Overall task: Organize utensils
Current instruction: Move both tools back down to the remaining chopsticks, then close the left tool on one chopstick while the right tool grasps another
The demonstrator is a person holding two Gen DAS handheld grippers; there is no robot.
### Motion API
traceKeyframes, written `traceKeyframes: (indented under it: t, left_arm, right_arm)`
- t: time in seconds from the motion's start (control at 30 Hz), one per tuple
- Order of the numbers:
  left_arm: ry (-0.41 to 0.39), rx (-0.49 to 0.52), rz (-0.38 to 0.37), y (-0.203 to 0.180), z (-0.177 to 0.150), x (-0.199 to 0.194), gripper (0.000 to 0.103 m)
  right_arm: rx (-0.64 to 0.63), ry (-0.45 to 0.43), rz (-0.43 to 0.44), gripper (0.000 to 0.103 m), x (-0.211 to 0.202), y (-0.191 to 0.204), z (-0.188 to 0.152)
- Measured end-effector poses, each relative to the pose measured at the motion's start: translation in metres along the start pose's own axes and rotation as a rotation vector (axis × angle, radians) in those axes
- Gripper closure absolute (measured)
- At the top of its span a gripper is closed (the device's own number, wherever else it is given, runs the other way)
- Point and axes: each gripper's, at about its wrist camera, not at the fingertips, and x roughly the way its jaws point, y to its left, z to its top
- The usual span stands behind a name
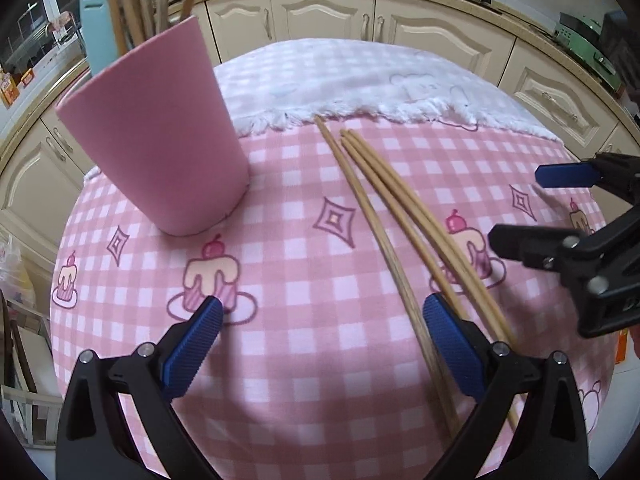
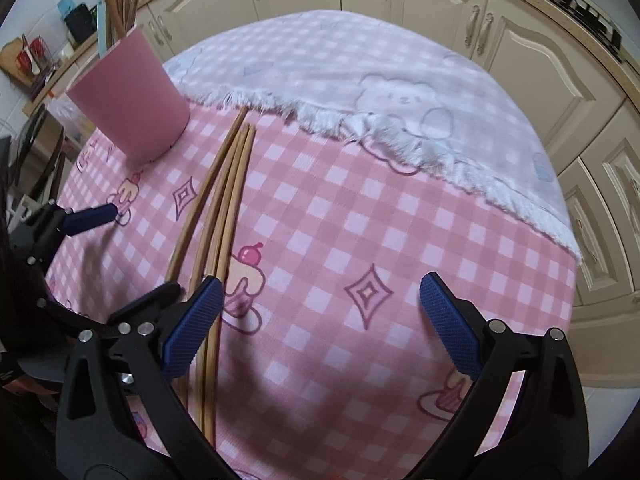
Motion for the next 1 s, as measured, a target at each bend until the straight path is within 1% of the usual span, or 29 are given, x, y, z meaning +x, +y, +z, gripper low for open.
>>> traceKeyframes:
  t: [0.2,0.3,0.4,0.67,0.7,0.77,0.9,1.0]
  left_arm:
    - [0.0,-0.006,0.011,0.01,0.0,-0.001,0.005]
    - [0.0,-0.004,0.017,0.012,0.001,0.0,0.005]
    - [-0.002,0.002,0.021,0.012,0.002,0.001,0.005]
    - [-0.004,0.034,0.034,0.011,0.003,0.001,0.005]
    - [-0.004,0.04,0.036,0.011,0.003,0.001,0.005]
    - [-0.003,0.046,0.038,0.01,0.004,0.001,0.005]
    - [-0.009,0.079,0.057,0.008,0.016,0.001,0.005]
    - [-0.003,0.097,0.049,0.006,0.028,0.004,0.005]
  right_arm:
    - [-0.042,0.019,-0.019,0.006,0.008,0.016,0.007]
    - [-0.067,0.04,-0.066,0.006,0.014,0.02,0.008]
    - [-0.069,0.052,-0.085,0.006,0.014,0.021,0.009]
    - [-0.072,0.099,-0.073,0.007,0.022,0.031,0.012]
    - [-0.075,0.111,-0.086,0.007,0.025,0.031,0.012]
    - [-0.084,0.112,-0.095,0.009,0.025,0.033,0.013]
    - [-0.064,0.108,-0.086,0.019,0.021,0.032,0.015]
    - [-0.038,0.104,-0.068,0.025,0.019,0.028,0.022]
